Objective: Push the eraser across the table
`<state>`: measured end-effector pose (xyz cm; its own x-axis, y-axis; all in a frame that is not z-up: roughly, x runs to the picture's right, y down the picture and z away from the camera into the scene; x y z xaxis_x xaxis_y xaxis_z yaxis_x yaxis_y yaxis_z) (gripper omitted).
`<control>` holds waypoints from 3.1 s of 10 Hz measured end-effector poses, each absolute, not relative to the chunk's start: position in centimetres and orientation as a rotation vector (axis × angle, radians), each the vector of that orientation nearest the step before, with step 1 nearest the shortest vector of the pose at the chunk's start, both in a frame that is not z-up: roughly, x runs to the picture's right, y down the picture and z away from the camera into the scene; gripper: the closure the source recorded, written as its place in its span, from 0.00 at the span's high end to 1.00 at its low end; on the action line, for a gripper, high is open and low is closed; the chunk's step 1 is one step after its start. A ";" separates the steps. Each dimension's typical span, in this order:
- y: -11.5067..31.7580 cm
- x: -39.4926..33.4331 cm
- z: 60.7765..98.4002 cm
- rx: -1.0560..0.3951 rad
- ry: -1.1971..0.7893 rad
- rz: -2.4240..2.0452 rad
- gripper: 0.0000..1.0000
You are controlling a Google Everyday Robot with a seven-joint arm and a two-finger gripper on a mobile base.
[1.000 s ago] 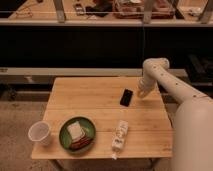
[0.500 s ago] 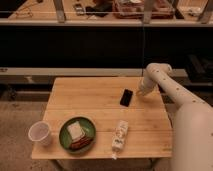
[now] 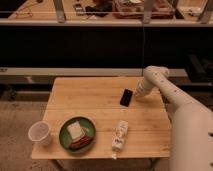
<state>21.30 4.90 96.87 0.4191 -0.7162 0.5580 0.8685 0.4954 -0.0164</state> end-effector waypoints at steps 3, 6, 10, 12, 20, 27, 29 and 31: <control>4.9 19.9 97.2 -0.323 -0.554 -1.020 0.00; 5.1 17.9 97.4 -0.318 -0.594 -1.038 0.00; 5.8 12.9 97.1 -0.304 -0.675 -1.113 0.00; 6.4 10.5 96.6 -0.303 -0.715 -1.152 0.00; 10.0 -1.7 93.7 -0.344 -0.928 -1.303 0.00; 14.7 -13.6 90.3 -0.402 -1.142 -1.420 0.00; 15.5 -16.2 89.9 -0.403 -1.183 -1.440 0.00; 15.6 -18.1 89.8 -0.396 -1.208 -1.448 0.04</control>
<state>-18.11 15.63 89.82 -0.2917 -0.5305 0.7959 0.8782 0.1813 0.4426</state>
